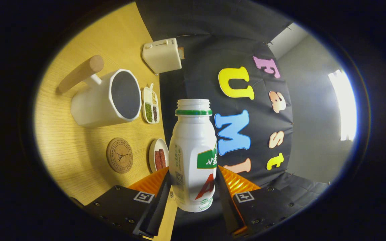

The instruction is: Take the bottle from table, then pour the juice into the cup, finally place the bottle on the coaster

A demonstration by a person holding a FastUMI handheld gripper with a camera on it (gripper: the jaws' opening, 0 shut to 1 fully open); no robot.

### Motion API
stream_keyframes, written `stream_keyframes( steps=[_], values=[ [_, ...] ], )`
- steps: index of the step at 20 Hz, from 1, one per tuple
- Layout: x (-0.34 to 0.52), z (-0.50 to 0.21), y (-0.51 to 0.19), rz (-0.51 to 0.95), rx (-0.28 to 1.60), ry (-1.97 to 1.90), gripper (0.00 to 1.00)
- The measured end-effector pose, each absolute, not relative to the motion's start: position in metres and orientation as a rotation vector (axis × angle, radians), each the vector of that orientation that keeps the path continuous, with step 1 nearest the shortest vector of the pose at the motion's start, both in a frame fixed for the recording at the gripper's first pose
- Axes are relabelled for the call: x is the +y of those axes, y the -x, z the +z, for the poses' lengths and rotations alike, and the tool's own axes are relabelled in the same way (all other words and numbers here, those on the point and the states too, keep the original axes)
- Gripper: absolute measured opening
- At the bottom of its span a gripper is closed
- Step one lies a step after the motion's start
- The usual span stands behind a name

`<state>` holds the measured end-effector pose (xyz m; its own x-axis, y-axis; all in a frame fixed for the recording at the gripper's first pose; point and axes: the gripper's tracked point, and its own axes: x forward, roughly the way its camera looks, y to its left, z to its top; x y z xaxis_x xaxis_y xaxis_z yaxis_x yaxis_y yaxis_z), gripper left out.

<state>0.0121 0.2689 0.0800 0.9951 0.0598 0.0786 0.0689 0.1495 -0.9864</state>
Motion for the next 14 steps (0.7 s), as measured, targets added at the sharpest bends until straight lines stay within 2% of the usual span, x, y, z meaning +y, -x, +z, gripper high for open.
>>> stream_keyframes(
  steps=[14],
  values=[
    [0.2705,0.0839,-0.0126,-0.017,-0.124,1.504,0.73]
  ],
)
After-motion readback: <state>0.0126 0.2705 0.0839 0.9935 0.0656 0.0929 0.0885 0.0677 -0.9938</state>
